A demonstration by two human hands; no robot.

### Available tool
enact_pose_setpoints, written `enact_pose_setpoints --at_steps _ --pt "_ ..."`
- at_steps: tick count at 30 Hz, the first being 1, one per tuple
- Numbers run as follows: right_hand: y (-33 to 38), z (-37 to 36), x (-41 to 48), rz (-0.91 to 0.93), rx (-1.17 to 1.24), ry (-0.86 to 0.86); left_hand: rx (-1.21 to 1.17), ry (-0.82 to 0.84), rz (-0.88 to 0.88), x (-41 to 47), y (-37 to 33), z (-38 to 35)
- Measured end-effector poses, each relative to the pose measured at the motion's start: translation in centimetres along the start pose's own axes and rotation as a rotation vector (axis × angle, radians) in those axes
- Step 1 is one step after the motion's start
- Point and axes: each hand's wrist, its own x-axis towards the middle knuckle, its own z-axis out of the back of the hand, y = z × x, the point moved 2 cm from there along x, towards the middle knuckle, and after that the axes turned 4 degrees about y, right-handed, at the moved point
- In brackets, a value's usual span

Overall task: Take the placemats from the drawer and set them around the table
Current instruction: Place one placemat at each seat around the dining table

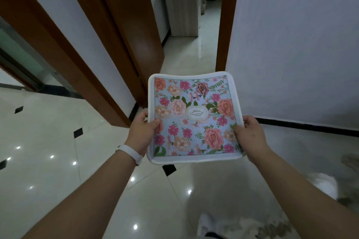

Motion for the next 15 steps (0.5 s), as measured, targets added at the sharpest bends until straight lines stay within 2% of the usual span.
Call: enact_pose_setpoints --at_steps 7,15 --pt "1.4 5.4 4.2 -0.019 0.032 -0.174 -0.018 0.214 0.056 7.7 -3.2 -8.4" --pt "1.9 8.7 10.0 -0.094 0.039 -0.403 0.064 0.429 0.029 17.6 -4.8 -17.2"
